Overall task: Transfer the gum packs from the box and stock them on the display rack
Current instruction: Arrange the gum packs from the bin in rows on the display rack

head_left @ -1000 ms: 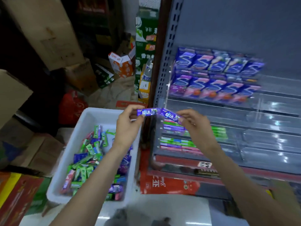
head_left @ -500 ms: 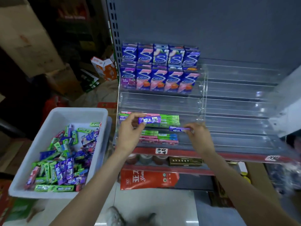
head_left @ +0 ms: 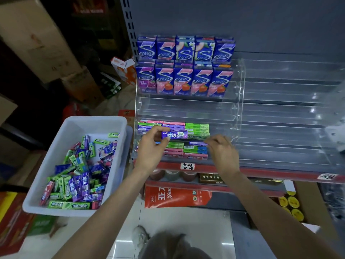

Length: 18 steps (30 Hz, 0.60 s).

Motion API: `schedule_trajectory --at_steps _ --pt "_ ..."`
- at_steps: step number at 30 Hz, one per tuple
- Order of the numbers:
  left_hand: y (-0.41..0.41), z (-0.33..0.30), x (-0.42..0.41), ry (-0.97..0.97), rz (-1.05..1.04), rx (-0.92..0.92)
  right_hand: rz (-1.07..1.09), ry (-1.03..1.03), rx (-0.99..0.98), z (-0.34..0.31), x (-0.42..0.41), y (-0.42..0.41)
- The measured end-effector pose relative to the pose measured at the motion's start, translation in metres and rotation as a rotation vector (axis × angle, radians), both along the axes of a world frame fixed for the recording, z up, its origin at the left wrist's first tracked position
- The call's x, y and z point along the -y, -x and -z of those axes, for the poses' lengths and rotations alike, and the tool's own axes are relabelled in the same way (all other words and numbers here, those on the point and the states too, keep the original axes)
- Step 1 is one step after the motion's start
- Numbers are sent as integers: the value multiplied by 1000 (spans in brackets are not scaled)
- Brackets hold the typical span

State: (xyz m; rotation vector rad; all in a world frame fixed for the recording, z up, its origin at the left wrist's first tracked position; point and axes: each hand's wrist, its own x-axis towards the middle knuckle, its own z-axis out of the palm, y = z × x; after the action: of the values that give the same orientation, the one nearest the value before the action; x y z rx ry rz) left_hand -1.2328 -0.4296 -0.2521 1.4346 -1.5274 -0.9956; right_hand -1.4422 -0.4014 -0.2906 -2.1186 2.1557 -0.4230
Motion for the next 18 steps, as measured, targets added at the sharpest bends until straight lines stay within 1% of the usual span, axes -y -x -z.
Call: schedule_trajectory --at_steps 5,11,14,18 --pt "3 -1 0 -6 14 4 31 26 2 2 0 -4" --pt "1 0 -2 -4 28 -10 81 33 173 6 -2 -7" --pt "0 3 -3 1 37 -19 100 44 198 5 -3 -3" --pt "4 11 -3 -86 86 -14 124 82 243 5 -6 5"
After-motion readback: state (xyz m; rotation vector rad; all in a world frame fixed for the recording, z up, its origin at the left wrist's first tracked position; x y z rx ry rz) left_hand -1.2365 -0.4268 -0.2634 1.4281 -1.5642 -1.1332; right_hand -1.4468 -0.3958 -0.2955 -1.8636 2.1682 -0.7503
